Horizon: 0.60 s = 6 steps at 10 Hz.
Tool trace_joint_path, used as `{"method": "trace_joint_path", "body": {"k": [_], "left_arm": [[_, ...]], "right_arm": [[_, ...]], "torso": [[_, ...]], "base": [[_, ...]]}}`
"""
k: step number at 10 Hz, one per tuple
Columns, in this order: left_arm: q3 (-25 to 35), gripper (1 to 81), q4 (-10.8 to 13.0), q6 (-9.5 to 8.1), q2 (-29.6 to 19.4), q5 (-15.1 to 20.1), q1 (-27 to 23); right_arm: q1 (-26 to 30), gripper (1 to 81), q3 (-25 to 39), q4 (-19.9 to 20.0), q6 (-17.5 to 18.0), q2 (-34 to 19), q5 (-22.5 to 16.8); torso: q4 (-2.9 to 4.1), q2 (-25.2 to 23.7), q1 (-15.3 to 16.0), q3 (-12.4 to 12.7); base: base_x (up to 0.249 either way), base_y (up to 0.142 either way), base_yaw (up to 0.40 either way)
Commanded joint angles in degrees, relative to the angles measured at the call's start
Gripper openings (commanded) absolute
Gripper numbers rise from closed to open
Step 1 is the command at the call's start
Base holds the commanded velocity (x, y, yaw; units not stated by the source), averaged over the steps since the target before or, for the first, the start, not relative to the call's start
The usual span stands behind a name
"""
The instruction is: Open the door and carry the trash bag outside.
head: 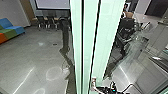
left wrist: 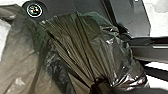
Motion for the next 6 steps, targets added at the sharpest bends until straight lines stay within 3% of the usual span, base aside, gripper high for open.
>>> {"method": "trace_joint_path", "body": {"k": [1,4,5,6], "left_arm": [[0.1,1.0,-0.3,-0.14,-0.1,3.7,-1.4],[0.2,1.0,-0.4,-0.14,-0.6,3.9,-1.4],[0.2,1.0,-0.4,-0.23,-0.7,4.0,-1.4],[0.2,1.0,-0.4,-0.23,-0.7,4.1,-1.4]], "right_arm": [[6.0,81.1,-4.5,5.6,2.9,-5.6,-12.8],[7.5,81.1,-5.3,5.8,4.2,-5.1,-13.3],[7.1,81.1,-5.3,6.3,7.5,-5.1,-12.7],[7.0,81.1,-5.1,6.3,11.0,-5.3,-9.0]], "torso": [[0.0,0.0,0.0,0.0],[0.0,0.0,0.0,0.0],[0.0,0.0,0.0,-0.1],[0.02,0.0,0.0,-0.1]], "base": [[0.0,0.0,0.0],[0.0,0.0,0.0],[0.0,0.0,0.0],[0.0,0.0,0.0]]}}
